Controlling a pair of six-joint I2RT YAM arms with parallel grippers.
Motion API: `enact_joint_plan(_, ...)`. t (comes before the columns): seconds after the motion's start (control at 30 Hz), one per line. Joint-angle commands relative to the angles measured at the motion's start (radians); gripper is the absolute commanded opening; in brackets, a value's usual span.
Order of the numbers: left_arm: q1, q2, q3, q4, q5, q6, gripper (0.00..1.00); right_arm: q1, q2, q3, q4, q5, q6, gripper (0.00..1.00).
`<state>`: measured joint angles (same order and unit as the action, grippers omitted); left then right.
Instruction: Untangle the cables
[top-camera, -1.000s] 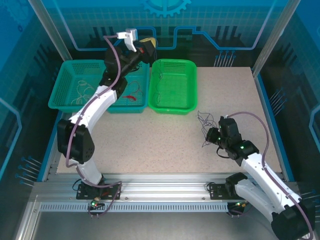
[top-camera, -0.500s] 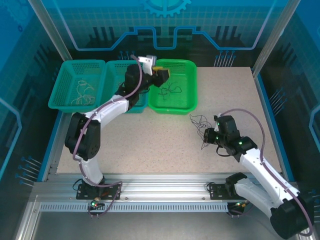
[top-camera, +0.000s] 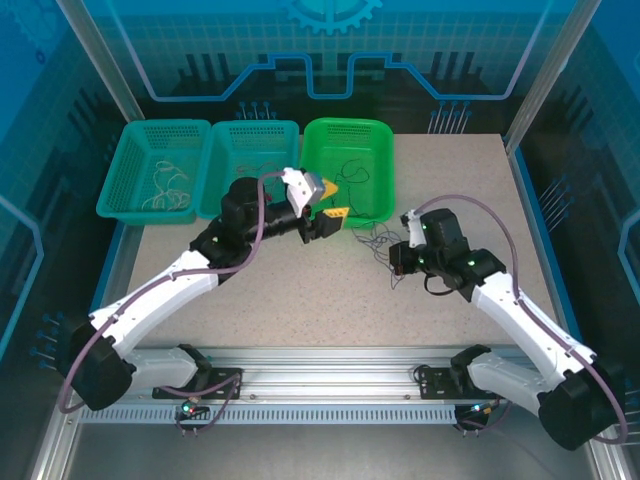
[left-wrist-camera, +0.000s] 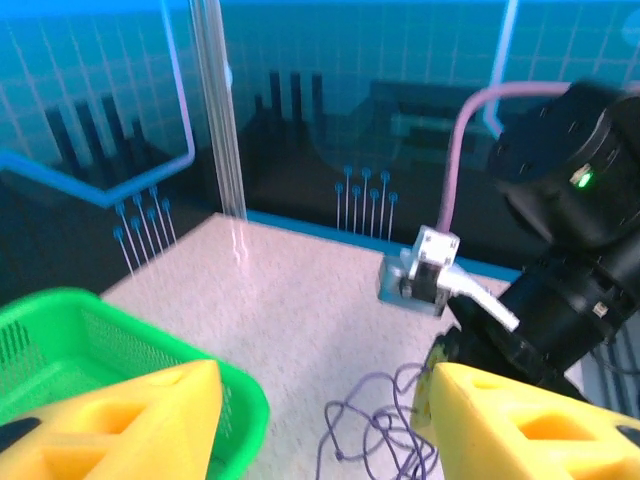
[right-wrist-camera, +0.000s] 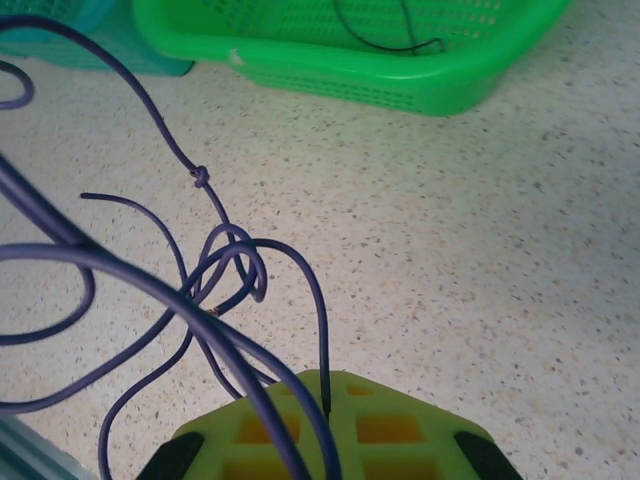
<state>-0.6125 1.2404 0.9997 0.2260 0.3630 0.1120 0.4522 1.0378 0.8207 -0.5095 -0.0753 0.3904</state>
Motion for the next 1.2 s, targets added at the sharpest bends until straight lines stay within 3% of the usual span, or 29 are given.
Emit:
enact_joint_plan(0.0, -0.007, 0.006, -0.08, 0.044, -0.034, -0.299, 0.59, 0.068, 0.037, 0.053, -0.035, 0.067, -0.036, 0.0)
enact_joint_plan(0.17, -0.047, -0.01, -0.252, 0.257, -0.15, -0.717, 0.61, 0.091, 0.105, 0.116, -0.034, 0.049, 0.054, 0.0)
enact_joint_plan(0.23, -0.046, -0.018, -0.277, 0.161, -0.271, -0.914, 0.55, 0.092, 0.118, 0.128, -0.034, 0.057, 0.122, 0.0)
enact_joint_plan(0.3, -0.044, -0.019, -0.267, 0.018, -0.326, -1.021, 0.55, 0.092, 0.126, 0.13, -0.041, 0.082, 0.193, 0.0)
enact_joint_plan(0.4, -0.044, -0.024, -0.293, -0.003, -0.34, -1.081, 0.62, 0.086, 0.129, 0.115, -0.033, 0.102, 0.275, 0.0)
enact_joint_plan(0.5, -0.043, -0.011, -0.347, 0.13, -0.309, -1.122, 0.68, 0.085, 0.125, 0.085, 0.02, 0.068, 0.325, 0.0)
enact_joint_plan(0.67, -0.006, 0.088, -0.303, 0.126, -0.235, -1.232, 0.69, 0.088, 0.104, 0.064, 0.078, 0.021, 0.404, 0.0)
enact_joint_plan(0.73, -0.001, 0.131, -0.293, 0.228, -0.207, -1.228, 0.72, 0.096, 0.094, 0.066, 0.09, 0.016, 0.418, 0.0)
enact_joint_plan(0.97, 0.005, 0.279, -0.198, 0.353, -0.099, -1.238, 0.77, 0.146, 0.081, 0.083, 0.105, 0.018, 0.438, 0.0)
enact_joint_plan(1.0, 0.004, 0.292, -0.2, 0.378, -0.095, -1.239, 0.76, 0.157, 0.083, 0.091, 0.099, 0.034, 0.438, 0.0)
enact_joint_plan(1.07, 0.004, 0.301, -0.203, 0.409, -0.094, -1.224, 0.59, 0.179, 0.088, 0.103, 0.094, 0.058, 0.434, 0.0)
enact_joint_plan(1.17, 0.008, 0.302, -0.198, 0.4, -0.086, -1.214, 0.18, 0.191, 0.092, 0.112, 0.097, 0.075, 0.442, 0.0)
